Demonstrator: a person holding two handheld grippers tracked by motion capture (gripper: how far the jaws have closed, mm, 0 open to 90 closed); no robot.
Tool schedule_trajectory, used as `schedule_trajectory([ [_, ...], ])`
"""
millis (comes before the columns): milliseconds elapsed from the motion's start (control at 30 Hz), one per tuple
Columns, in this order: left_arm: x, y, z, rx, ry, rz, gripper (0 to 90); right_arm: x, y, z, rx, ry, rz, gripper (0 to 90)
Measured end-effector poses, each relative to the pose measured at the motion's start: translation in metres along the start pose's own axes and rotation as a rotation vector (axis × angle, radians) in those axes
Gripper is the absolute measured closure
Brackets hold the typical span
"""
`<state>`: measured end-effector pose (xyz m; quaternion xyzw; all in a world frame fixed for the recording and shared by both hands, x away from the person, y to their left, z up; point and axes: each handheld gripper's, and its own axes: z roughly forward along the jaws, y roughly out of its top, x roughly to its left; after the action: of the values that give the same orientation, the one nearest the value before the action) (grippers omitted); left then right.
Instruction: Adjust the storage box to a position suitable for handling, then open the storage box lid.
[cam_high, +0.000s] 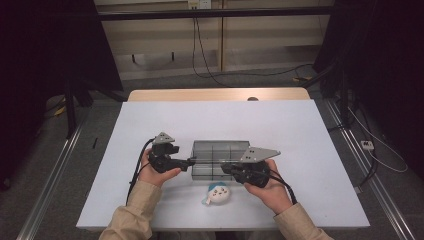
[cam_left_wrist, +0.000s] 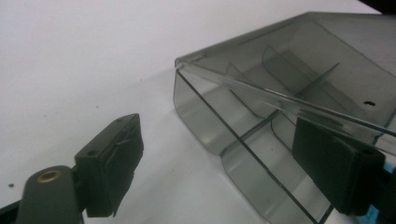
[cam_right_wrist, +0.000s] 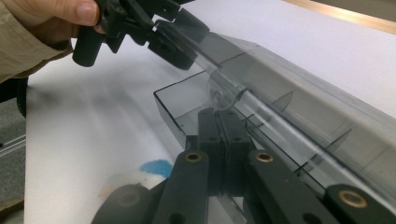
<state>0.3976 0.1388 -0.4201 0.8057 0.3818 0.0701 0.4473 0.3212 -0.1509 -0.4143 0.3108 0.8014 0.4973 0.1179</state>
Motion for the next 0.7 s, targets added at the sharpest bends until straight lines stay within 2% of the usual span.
schedule_trajectory([
  [100, 0.001, 0.005, -0.001, -0.022, -0.002, -0.001, 21.0, -0.001, -0.001, -0.001, 0.000, -0.004, 0.002, 86.3],
  [233, 0.001, 0.009, 0.000, -0.039, -0.010, -0.002, 22.7, -0.004, -0.005, -0.005, 0.003, -0.034, 0.018, 78.5],
  [333, 0.001, 0.012, 0.001, -0.041, -0.008, -0.005, 23.6, -0.010, -0.009, -0.013, 0.001, -0.078, 0.032, 70.3],
  [467, 0.000, 0.016, 0.003, -0.042, -0.011, -0.001, 23.6, -0.021, -0.015, -0.024, 0.013, -0.175, 0.040, 51.2],
  [700, 0.001, 0.019, 0.004, -0.047, -0.007, 0.001, 23.9, -0.038, -0.023, -0.033, 0.006, -0.278, 0.088, 35.2],
])
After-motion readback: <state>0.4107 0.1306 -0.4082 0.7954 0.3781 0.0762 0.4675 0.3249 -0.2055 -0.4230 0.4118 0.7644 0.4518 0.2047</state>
